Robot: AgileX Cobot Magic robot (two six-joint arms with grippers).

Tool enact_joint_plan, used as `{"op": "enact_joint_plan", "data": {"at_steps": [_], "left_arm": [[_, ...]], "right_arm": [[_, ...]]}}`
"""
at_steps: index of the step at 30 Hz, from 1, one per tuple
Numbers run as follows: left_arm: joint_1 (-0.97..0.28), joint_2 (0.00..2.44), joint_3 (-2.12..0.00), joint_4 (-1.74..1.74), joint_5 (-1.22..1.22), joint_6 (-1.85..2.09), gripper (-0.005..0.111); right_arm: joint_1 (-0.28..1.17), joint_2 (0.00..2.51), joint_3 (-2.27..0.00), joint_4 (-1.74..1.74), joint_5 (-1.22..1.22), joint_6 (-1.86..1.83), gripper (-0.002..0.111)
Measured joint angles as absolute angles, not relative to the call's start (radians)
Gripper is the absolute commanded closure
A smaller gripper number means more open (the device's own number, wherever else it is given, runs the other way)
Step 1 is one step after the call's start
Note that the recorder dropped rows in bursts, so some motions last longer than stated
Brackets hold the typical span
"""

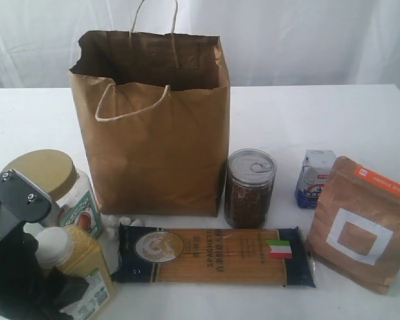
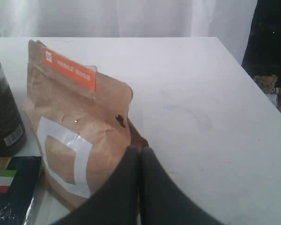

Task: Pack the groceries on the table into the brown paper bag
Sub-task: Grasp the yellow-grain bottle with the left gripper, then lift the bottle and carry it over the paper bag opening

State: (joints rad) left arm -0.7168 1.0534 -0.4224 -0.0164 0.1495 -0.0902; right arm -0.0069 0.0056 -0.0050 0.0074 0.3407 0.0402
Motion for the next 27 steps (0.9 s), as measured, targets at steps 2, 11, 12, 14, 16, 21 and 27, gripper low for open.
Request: {"op": "enact_joint_plan", "data": {"at_steps": [2, 11, 12, 14, 16, 21, 27], "left_arm": [[-0.717, 1.053, -0.422, -0.01, 0.152, -0.092, 0.107], [-0.717, 0.993, -0.51, -0.03, 0.373, -0.138, 0.107], [-0.717, 0.974, -0.548, -0.032, 0.401, -0.145, 0.107], [-0.717, 0.939, -0.603, -0.032, 0.437, -0.147, 0.107], [-0.717, 0.905, -0.673, -0.032, 0.459, -0.147, 0.107], [-0.717, 0.837, -0.833, 0.0, 0.469, -0.147, 0.107], [-0.717, 0.797, -0.981, 0.123, 0.439, -0.147, 0.107]], "right_arm": [[-0.007, 0.006, -0.005, 0.007, 0.341, 0.04, 0.108], [-0.007, 0.006, -0.005, 0.007, 0.341, 0.04, 0.108], [-0.007, 0.006, -0.005, 0.007, 0.341, 0.04, 0.108], [-0.007, 0.006, -0.005, 0.007, 0.341, 0.04, 0.108], [-0.007, 0.006, -0.005, 0.007, 0.341, 0.04, 0.108], [-0.007, 0.006, -0.005, 0.007, 0.341, 0.04, 0.108], [-0.007, 0.006, -0.005, 0.007, 0.341, 0.04, 0.108]]}}
